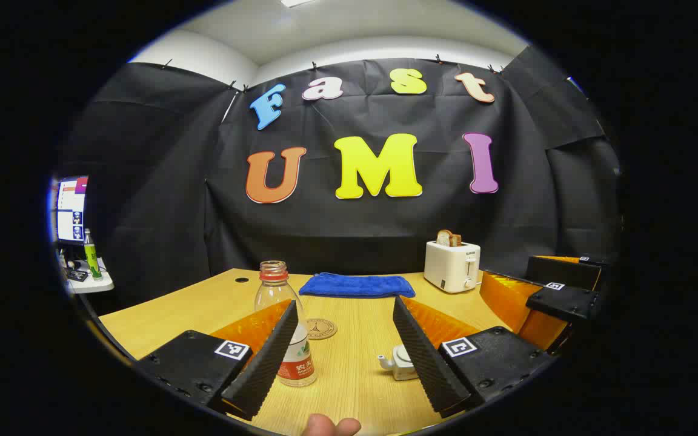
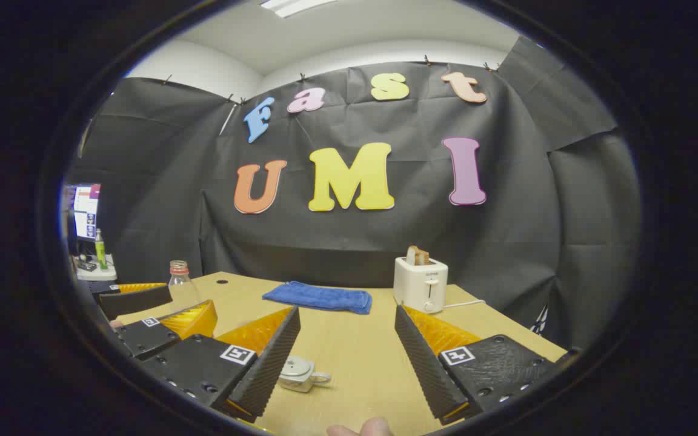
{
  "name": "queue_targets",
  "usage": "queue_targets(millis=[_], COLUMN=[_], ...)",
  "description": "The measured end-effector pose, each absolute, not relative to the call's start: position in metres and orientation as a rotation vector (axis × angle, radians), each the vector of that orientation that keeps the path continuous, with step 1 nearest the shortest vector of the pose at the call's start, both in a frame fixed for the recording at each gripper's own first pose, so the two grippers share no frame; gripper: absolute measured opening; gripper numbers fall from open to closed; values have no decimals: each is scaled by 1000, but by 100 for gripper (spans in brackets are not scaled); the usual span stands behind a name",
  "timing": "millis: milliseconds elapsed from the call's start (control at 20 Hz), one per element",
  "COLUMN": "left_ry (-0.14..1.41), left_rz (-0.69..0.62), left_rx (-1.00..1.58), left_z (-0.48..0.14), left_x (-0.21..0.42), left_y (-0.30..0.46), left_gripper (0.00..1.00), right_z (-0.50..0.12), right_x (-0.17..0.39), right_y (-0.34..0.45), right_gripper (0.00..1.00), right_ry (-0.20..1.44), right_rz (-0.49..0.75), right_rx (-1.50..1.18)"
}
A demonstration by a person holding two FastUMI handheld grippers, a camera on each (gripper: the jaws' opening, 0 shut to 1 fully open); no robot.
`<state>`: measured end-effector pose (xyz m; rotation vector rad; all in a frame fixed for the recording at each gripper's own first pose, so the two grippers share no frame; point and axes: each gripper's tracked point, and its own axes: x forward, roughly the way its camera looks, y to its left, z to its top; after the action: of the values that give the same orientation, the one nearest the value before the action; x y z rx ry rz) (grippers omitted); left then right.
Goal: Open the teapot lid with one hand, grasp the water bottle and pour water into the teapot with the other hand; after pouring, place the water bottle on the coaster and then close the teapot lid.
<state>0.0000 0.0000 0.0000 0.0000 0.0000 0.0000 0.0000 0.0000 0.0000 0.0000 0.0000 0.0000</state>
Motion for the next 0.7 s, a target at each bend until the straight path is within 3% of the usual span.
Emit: queue_targets(millis=[700], left_ry=[5], left_rz=[-5], left_rx=[14], left_z=[-4], left_x=[2], left_y=[-4], left_gripper=[99], right_z=[-5], right_x=[3], right_y=[2], right_gripper=[97], right_ry=[13], right_rz=[12], right_rx=[7])
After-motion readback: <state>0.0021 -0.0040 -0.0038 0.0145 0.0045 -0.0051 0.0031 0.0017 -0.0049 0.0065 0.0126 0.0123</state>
